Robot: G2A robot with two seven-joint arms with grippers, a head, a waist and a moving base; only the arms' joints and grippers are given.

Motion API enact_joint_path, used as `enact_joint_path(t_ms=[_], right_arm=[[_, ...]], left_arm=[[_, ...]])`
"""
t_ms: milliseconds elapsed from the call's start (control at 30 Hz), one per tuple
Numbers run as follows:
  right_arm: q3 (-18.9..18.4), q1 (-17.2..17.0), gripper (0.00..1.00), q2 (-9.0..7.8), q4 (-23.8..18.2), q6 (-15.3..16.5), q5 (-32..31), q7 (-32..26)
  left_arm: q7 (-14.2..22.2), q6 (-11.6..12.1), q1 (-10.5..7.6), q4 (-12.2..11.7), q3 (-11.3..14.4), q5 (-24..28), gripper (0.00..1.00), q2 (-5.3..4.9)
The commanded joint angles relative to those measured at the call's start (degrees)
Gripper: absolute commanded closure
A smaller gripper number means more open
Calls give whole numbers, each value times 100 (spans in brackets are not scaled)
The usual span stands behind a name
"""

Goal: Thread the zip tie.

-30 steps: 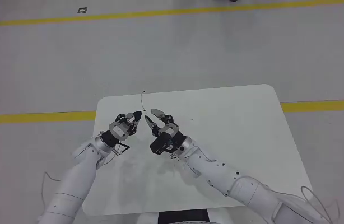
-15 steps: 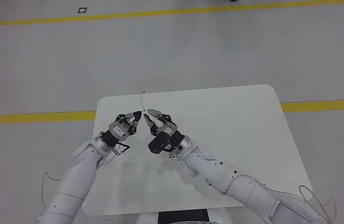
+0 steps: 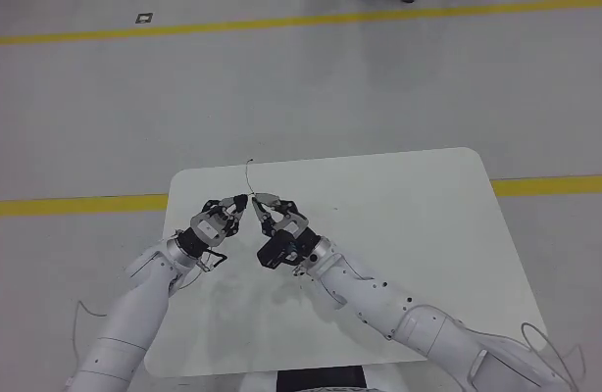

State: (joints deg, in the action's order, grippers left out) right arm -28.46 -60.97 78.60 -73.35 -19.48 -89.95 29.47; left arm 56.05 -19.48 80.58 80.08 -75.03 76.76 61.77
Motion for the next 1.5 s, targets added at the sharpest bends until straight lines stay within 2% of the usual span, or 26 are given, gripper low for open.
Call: enact_joint_path(t_ms=[0, 533, 1467], right_arm=[[6, 11, 98, 5, 15, 0, 0, -5], [-49, 10, 100, -51, 45, 0, 0, -7], [-215, -216, 100, -375, -228, 0, 0, -195]], left_arm=[[0, 0, 0, 0, 0, 0, 100, 0], [0, 0, 0, 0, 0, 0, 100, 0], [0, 0, 0, 0, 0, 0, 100, 0]])
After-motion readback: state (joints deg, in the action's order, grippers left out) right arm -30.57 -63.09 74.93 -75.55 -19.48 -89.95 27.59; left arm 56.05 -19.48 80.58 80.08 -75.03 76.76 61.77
